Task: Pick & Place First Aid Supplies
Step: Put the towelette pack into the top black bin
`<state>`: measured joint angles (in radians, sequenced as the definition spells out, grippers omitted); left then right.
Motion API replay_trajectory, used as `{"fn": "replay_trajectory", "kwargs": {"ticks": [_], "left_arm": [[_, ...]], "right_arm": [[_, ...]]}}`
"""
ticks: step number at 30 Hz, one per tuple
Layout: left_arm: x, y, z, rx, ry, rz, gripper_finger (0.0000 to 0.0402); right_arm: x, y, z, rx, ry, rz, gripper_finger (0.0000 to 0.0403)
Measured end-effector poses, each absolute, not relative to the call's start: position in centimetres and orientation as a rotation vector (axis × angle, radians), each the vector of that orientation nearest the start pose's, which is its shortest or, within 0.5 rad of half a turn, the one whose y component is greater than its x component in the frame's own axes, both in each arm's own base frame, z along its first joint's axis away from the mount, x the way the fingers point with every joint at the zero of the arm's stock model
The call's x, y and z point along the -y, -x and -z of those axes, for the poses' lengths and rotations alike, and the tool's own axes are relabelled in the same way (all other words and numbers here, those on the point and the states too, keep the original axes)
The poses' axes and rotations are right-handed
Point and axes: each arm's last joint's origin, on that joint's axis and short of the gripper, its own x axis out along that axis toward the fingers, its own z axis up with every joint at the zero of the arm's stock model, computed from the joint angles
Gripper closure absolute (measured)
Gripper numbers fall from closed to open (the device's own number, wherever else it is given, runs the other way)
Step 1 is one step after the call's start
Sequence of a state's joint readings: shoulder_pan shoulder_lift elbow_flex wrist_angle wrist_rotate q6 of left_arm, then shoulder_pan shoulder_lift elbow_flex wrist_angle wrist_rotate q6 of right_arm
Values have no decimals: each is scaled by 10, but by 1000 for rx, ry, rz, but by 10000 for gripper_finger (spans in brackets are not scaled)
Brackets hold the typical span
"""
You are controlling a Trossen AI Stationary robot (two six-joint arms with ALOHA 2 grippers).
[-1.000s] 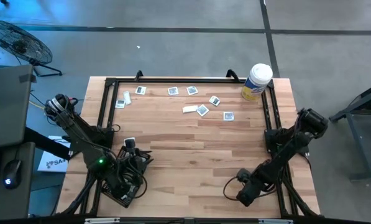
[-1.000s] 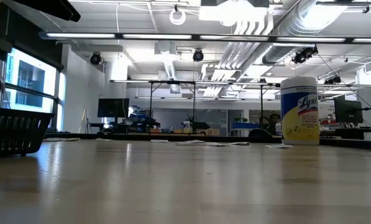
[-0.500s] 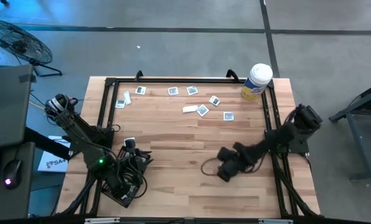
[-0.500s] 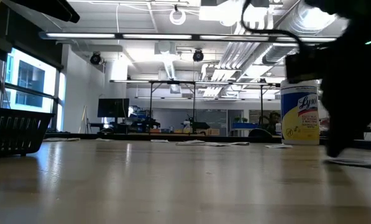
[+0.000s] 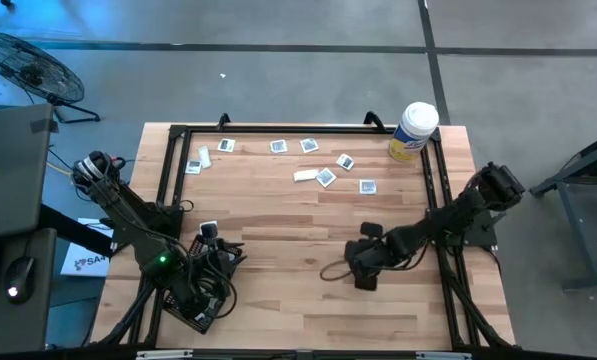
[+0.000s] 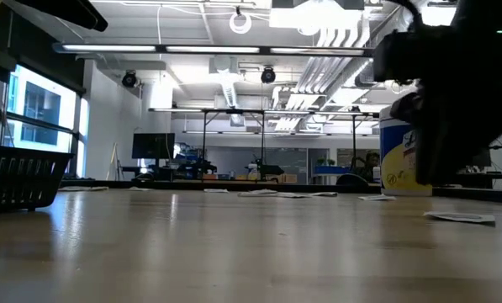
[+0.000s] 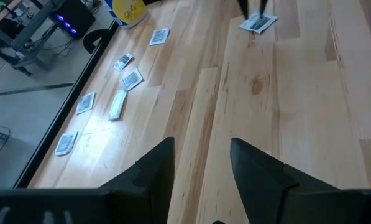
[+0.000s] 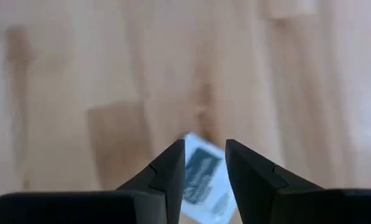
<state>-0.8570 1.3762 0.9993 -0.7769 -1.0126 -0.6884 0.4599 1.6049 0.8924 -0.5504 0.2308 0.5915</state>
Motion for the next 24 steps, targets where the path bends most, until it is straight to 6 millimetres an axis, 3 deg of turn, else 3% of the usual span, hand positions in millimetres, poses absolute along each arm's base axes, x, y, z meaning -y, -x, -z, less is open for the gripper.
{"fn": "replay_trajectory", "kwargs": {"ticks": [15,24], "left_arm": [[175,-184,-252,-574,-254,-355,250],[175,-184,-252,-547,-178,-382,250]], "right_arm": [[-106,-269,-158,-1185,135,-150,293],[-101,-275,-136,-1277,182,-274,293]]}}
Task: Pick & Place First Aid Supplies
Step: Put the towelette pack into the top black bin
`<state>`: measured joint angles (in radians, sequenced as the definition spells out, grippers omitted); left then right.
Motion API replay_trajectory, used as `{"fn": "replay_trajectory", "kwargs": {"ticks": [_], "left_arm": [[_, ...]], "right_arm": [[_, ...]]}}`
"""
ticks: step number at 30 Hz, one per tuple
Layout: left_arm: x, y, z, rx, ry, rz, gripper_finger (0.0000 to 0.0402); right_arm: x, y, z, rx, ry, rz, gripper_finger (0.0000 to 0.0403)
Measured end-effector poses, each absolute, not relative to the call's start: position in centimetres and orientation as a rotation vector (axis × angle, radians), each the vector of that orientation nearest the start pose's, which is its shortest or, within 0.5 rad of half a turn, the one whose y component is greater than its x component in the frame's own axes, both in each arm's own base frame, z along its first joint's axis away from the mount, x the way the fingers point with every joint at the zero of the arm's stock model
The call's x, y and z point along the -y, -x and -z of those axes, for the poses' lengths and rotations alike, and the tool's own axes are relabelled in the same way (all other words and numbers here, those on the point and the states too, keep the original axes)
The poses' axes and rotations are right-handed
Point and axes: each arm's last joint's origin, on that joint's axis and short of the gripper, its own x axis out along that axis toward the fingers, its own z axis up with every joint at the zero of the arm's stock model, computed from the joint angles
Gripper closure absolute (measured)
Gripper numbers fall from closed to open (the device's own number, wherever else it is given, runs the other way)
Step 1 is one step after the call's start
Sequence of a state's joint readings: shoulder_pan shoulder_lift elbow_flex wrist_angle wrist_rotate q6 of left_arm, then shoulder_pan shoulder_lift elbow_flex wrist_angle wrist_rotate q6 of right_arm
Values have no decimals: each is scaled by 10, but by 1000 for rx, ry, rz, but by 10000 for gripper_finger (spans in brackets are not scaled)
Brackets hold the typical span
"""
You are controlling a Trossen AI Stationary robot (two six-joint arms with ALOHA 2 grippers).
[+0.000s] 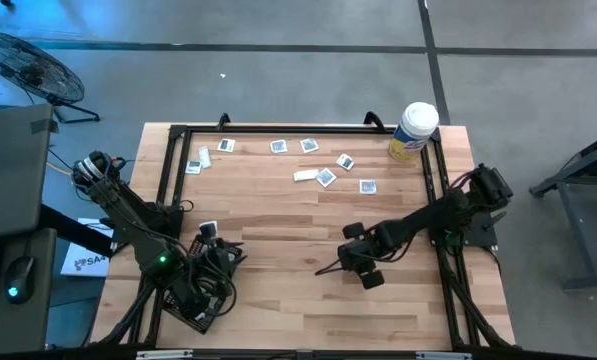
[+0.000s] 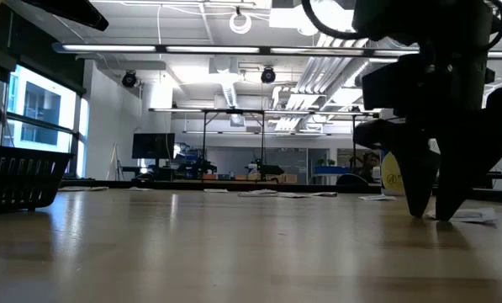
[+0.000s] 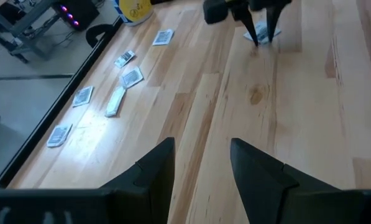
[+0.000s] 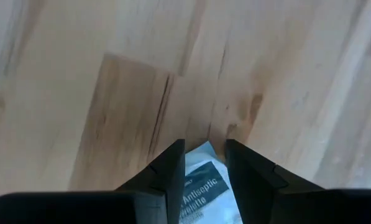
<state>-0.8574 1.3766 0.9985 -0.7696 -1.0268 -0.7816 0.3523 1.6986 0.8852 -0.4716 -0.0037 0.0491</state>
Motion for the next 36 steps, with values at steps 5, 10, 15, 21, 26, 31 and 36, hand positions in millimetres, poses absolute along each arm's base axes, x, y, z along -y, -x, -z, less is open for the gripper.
{"fn": "replay_trajectory", "kwargs": {"ticks": [5,10,15,21,26,31,36], "left_arm": [[175,-185,-253,-523,-162,-397,250],[175,-185,-254,-502,-135,-413,250],[178,-188,-249,-488,-107,-440,250],[187,-198,-227,-486,-139,-486,250],[187,-219,-214,-462,-86,-535,250],[173,-247,-206,-500,-5,-565,250],[152,-277,-193,-519,135,-400,250]], "right_arm": [[-101,-276,-130,-1302,223,-278,293],[-97,-275,-129,-1327,222,-259,311],[-91,-275,-128,-1345,211,-241,361],[-86,-278,-130,-1321,180,-233,396],[-87,-283,-143,-1249,191,-188,401],[-92,-287,-160,-1138,254,-108,401],[-98,-293,-167,-1008,330,15,402]]}}
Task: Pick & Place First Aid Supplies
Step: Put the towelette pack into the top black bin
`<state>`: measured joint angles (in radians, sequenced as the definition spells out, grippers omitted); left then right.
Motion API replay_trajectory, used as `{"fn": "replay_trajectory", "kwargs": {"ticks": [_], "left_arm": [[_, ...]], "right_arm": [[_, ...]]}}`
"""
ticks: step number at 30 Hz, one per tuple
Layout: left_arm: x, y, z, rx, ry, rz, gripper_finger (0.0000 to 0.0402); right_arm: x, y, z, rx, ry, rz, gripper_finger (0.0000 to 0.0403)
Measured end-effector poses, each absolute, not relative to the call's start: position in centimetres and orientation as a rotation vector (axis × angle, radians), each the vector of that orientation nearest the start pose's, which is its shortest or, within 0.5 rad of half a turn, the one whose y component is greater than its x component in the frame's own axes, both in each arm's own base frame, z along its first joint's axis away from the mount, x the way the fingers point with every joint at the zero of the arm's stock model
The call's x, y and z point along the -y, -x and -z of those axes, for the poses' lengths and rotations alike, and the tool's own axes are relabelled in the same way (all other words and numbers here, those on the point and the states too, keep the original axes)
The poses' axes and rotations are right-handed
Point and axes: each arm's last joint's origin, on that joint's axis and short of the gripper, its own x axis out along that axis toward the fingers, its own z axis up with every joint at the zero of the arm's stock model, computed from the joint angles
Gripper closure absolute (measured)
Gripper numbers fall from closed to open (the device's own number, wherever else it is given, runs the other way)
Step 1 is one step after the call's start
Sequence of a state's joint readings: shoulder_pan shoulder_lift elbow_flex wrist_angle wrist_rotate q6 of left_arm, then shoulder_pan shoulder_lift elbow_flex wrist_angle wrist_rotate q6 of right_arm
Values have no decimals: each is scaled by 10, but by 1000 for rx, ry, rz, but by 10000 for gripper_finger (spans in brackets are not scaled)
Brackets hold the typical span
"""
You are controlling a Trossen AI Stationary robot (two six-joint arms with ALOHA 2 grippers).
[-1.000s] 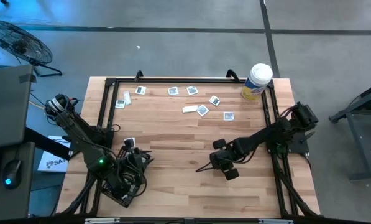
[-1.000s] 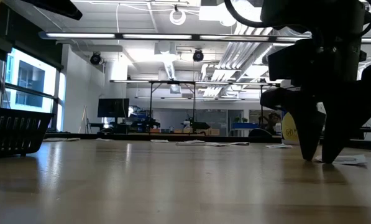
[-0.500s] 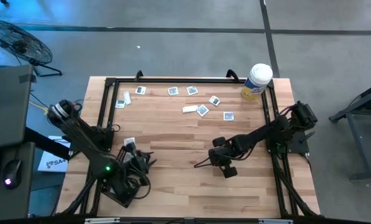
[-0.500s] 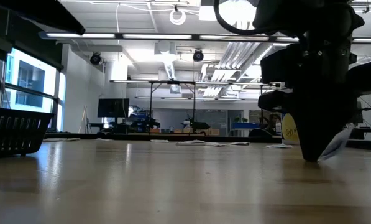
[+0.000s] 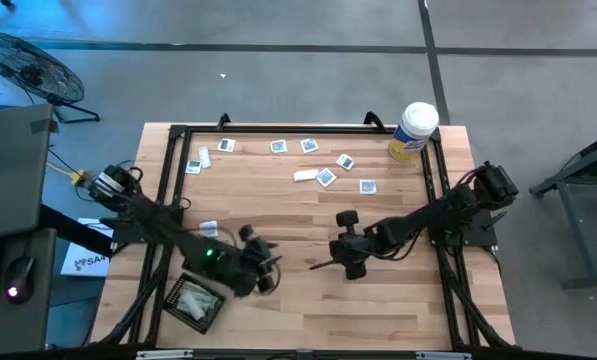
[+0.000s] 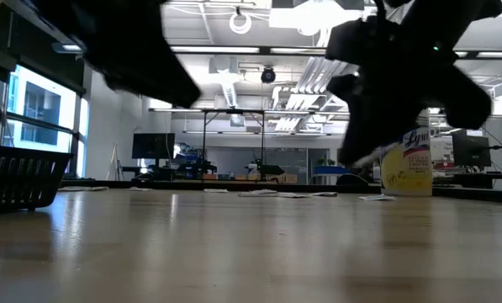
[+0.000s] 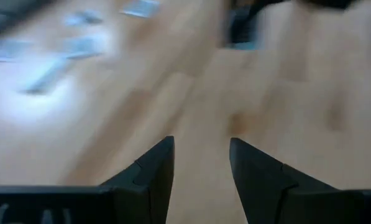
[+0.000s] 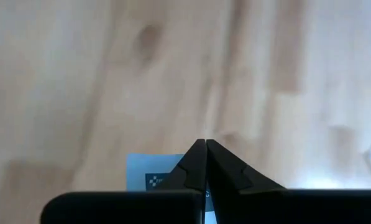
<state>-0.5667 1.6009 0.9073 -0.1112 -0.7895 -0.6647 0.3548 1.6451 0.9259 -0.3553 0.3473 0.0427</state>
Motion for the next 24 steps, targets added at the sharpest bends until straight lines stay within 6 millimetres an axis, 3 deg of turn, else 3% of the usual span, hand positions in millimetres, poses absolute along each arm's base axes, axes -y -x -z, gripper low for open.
{"fn": "replay_trajectory", "kwargs": {"ticks": [4,10,24], "left_arm": [[125,-291,-180,-419,269,-221,250],[85,-291,-171,-208,450,-77,250],[85,-333,-150,-201,453,-69,250]], "right_arm": [[-103,-298,-172,-878,374,130,402],[-112,-305,-183,-710,484,223,402],[-112,-312,-191,-629,520,219,402]]}}
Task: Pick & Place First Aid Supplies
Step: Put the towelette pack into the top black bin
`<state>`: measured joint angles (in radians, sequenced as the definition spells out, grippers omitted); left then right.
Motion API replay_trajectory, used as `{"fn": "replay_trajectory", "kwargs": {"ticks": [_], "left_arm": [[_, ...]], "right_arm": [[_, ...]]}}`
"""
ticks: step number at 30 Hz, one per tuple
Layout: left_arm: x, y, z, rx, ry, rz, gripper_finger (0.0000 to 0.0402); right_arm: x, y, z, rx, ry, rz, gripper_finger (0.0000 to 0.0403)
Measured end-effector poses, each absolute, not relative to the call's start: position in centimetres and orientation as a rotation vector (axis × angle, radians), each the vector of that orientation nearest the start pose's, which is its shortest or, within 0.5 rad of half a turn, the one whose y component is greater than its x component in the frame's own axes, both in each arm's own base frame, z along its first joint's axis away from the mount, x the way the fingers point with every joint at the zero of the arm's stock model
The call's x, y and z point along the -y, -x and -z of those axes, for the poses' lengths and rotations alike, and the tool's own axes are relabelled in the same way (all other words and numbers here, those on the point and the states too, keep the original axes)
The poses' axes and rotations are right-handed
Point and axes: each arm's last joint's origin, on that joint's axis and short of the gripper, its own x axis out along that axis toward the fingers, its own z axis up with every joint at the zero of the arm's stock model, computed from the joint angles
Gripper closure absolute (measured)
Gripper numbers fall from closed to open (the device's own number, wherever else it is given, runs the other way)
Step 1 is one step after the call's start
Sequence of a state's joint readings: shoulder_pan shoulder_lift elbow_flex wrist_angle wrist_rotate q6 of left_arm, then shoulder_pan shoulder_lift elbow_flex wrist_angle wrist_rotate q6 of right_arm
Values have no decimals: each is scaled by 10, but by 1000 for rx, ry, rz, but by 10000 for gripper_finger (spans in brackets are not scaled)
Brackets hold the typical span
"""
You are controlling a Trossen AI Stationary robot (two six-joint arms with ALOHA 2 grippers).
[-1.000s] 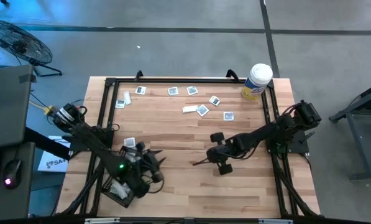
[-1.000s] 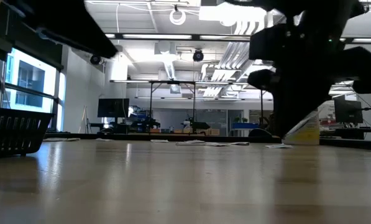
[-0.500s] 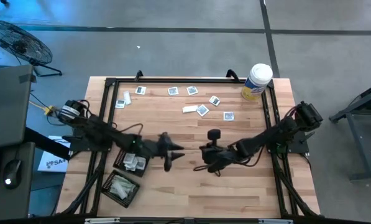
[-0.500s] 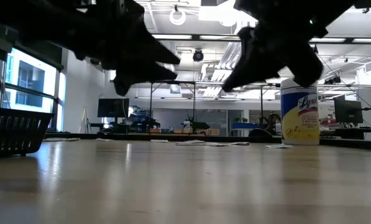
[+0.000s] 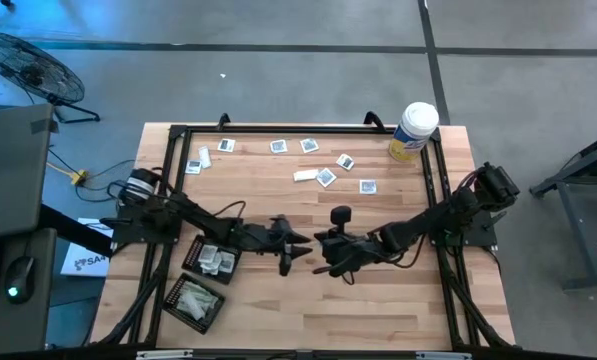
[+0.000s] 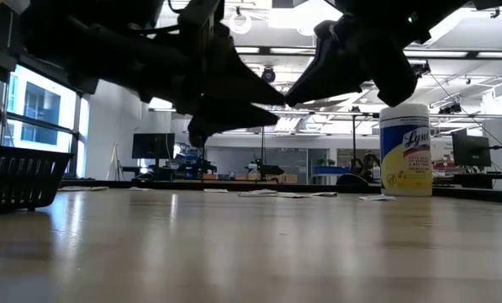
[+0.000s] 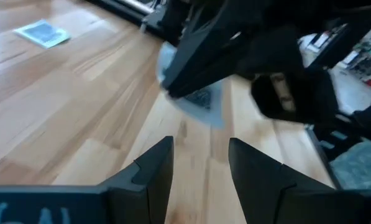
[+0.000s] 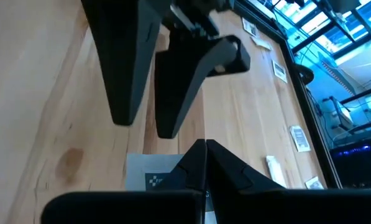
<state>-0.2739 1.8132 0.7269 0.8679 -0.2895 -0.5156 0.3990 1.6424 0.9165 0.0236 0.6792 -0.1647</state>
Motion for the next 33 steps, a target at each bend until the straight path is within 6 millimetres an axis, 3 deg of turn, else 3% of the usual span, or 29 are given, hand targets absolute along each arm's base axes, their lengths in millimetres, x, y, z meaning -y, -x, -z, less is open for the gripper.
{"fn": "replay_trajectory", "kwargs": {"ticks": [3,8,11,14,21,24,28,33], "left_arm": [[85,-338,-152,-194,458,-48,263],[82,-339,-154,-171,476,-41,332],[78,-340,-153,-193,511,0,348],[74,-341,-153,-198,543,7,327],[66,-343,-153,-196,640,-4,210],[65,-343,-156,-170,635,-1,182],[63,-348,-162,-143,620,-2,189],[63,-353,-166,-144,546,1,252]], "right_arm": [[-112,-312,-191,-628,523,218,402],[-112,-312,-191,-629,559,214,402],[-112,-312,-192,-625,572,226,402],[-112,-313,-193,-618,580,227,402],[-112,-314,-194,-605,578,223,402],[-112,-314,-194,-598,574,224,402],[-113,-315,-196,-577,564,224,402],[-114,-317,-199,-548,547,220,402]]}}
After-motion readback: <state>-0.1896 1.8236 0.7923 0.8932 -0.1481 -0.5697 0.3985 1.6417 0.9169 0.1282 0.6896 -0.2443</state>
